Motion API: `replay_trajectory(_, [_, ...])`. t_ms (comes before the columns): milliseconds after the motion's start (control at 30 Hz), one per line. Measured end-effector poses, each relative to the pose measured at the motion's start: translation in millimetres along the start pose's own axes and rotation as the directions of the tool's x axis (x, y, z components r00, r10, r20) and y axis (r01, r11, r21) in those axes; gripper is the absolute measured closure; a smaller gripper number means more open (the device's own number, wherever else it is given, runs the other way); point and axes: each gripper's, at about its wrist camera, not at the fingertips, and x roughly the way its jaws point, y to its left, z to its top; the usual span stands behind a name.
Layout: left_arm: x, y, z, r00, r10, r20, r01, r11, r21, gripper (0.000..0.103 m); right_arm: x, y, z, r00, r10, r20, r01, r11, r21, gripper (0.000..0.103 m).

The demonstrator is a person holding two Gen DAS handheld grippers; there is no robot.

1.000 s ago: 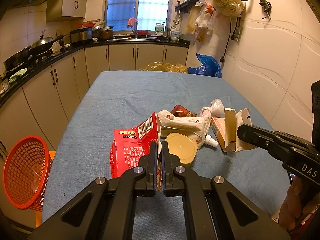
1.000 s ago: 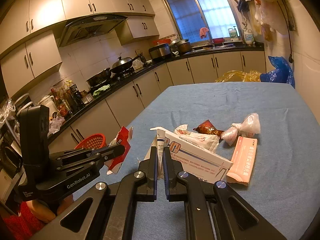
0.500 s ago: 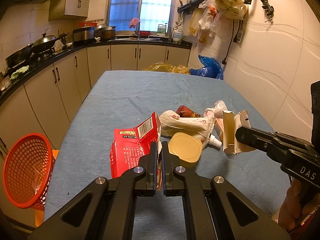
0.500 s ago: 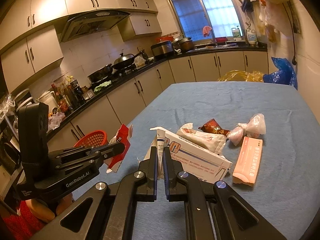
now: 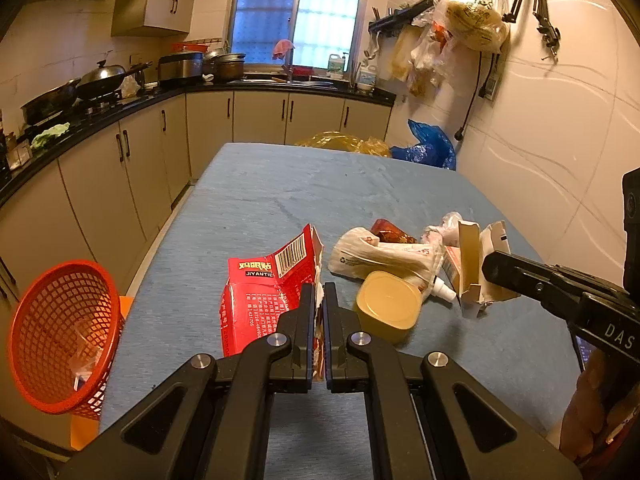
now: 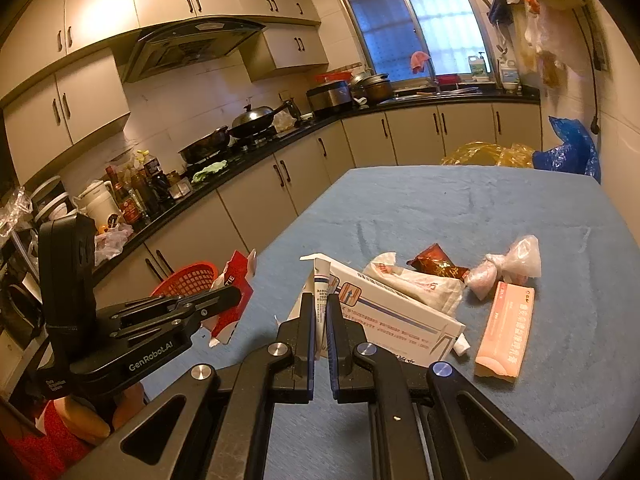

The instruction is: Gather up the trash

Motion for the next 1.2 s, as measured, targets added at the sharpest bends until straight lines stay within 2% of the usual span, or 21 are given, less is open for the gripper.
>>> replay_trajectory(400, [-12.9, 15.9, 0.4, 0.999, 0.033, 0.018, -0.033, 0.999, -0.042, 0.1, 7.9, 14.7, 4.9, 0.999, 0.043, -0.017, -0.043, 0.999, -0.007, 0.097])
replay_trajectory(767, [-41.8, 10.7, 0.2, 0.996, 0.071, 0.054, -0.068, 0.997, -0.046, 0.1, -12.1, 28.3, -3.5, 0.998, 0.055, -0.012, -0.056, 0.998, -0.024, 0.097])
replay_trajectory(1200, [-55.3, -0.8, -1.7, 0.992, 0.098, 0.074, -0.096, 0.995, -0.032, 0.1, -31.5, 41.9, -6.0, 0.997, 0.077, 0.014, -0.076, 0.996, -0.057, 0.097])
